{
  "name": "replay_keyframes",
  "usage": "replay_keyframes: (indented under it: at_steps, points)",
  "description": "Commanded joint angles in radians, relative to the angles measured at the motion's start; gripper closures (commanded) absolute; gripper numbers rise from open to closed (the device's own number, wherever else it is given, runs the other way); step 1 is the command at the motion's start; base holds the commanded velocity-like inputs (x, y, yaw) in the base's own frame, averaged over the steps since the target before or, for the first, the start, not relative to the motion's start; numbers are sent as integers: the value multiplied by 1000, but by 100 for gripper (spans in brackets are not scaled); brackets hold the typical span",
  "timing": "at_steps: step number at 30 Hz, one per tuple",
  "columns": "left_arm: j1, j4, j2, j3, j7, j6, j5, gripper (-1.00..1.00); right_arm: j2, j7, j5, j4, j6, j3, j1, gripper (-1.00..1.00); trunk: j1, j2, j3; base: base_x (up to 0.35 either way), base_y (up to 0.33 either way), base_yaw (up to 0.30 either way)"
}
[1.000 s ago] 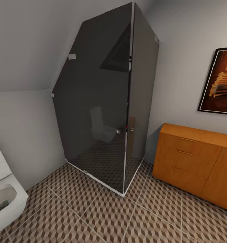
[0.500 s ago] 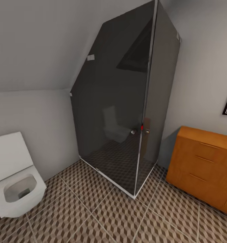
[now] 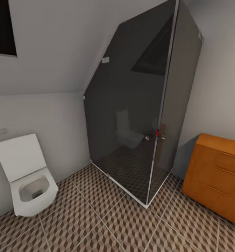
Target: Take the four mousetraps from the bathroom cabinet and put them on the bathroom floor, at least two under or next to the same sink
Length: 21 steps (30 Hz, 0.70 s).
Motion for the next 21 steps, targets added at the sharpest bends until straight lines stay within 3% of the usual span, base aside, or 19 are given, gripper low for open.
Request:
replay_keyframes:
  at_steps: [1,21]
  points:
    - [-1,1,0,-8,-4,-2,7,100,-1,4,3,1,2,8,-1,100,0,-1,-1,0,0,257]
    - [-1,1,-1,-8,-4,-2,7,100,0,3,3,1,0,8,-1,100,0,-1,-1,0,0,279]
